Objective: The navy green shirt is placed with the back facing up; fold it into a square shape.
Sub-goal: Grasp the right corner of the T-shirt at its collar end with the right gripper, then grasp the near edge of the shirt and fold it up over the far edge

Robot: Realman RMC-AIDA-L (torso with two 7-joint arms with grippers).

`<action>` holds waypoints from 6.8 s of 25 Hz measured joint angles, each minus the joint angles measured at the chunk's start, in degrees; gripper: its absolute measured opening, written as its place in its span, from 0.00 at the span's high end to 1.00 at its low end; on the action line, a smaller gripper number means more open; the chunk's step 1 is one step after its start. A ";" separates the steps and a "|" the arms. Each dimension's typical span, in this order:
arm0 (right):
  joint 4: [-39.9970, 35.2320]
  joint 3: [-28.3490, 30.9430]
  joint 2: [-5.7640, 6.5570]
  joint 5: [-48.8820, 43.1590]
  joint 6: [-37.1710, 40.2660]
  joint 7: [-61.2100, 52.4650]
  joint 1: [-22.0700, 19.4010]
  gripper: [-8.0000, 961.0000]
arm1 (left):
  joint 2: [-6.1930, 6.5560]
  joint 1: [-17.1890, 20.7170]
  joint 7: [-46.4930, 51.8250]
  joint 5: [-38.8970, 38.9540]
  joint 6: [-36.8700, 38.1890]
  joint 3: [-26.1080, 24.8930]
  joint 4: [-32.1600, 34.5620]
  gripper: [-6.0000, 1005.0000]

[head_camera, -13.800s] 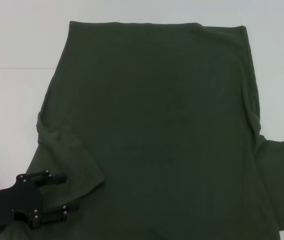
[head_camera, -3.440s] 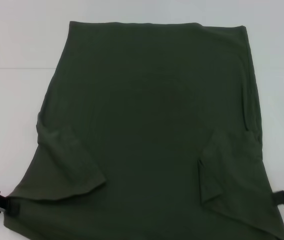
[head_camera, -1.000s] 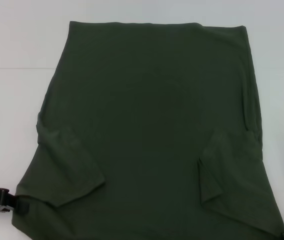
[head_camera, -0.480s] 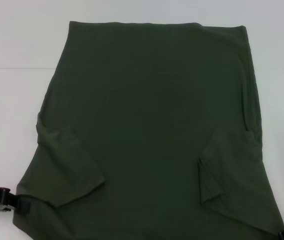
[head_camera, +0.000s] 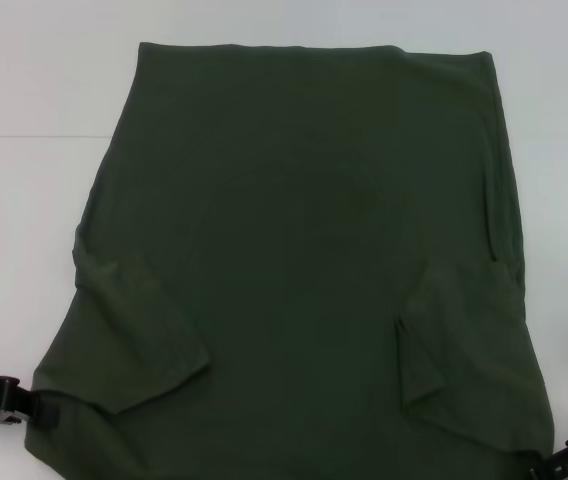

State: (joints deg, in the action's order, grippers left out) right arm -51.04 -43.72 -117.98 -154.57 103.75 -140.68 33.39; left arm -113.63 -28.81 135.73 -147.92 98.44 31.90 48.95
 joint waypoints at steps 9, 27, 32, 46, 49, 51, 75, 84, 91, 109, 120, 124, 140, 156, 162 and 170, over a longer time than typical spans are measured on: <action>0.44 -0.26 0.08 0.25 0.03 0.06 0.30 0.23 | 0.00 0.11 -0.03 0.00 -0.06 0.00 0.00 0.97; 0.62 -0.49 -0.69 0.59 -1.13 0.18 1.57 0.37 | 0.00 -0.19 -0.03 0.00 -0.08 0.00 0.00 0.97; 0.94 -0.55 -0.68 0.45 -1.18 0.35 1.86 0.58 | 0.00 -0.20 -0.03 0.00 -0.20 0.00 0.00 0.97; 1.11 -0.54 -0.16 0.72 0.68 3.21 2.18 0.94 | 0.74 -0.30 -0.10 0.42 1.49 -0.18 -1.59 0.97; 1.12 -0.21 0.32 0.75 3.02 5.23 2.14 0.94 | 1.28 -0.27 -0.11 0.70 3.60 -0.18 -2.54 0.97; 1.12 -0.15 0.64 0.77 4.42 6.56 1.81 0.94 | 1.66 -0.07 -0.11 0.72 5.35 -0.18 -3.41 0.97; 7.93 3.55 4.96 0.70 9.80 16.41 -1.06 0.91 | 2.43 0.06 -3.76 4.94 16.89 -0.52 -12.02 0.97; 8.00 16.06 6.76 5.01 9.85 15.20 0.15 0.90 | 2.86 -1.90 -3.77 11.96 12.82 -10.09 -11.63 0.97; 8.56 24.95 8.20 14.26 8.83 13.61 -1.35 0.89 | 2.23 -1.17 -4.97 20.90 4.85 -10.67 -11.94 0.97; 19.14 29.08 6.54 26.47 -13.05 15.90 -2.34 0.87 | -2.14 -0.74 -15.72 33.00 -11.70 -14.31 -15.97 0.97; 19.28 28.44 4.24 29.90 -23.79 18.24 -0.99 0.85 | -5.02 -1.95 -19.58 34.84 -21.78 -14.07 -16.62 0.97; 19.59 26.42 3.66 29.94 -27.82 18.86 -0.58 0.85 | -6.11 -2.38 -21.04 35.69 -24.75 -13.89 -16.65 0.97; 19.91 23.78 3.08 29.95 -36.89 19.09 1.70 0.83 | -7.08 -6.14 -24.01 35.63 -34.04 -11.98 -18.20 0.97; 20.08 21.41 1.64 30.22 -42.75 21.18 3.54 0.81 | -8.50 -6.53 -25.70 37.15 -38.11 -11.44 -18.20 0.97; 20.14 20.11 0.93 30.19 -45.08 21.16 3.52 0.81 | -9.61 -6.52 -26.87 37.40 -39.81 -11.52 -18.19 0.97; 20.98 19.21 0.67 30.22 -47.78 20.90 3.59 0.80 | -10.16 -6.97 -30.50 40.95 -45.09 -11.48 -22.44 0.97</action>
State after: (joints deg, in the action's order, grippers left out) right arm -30.06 -24.52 -117.31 -124.35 55.97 -119.79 36.98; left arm -123.79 -35.78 105.23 -106.97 53.35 20.42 26.52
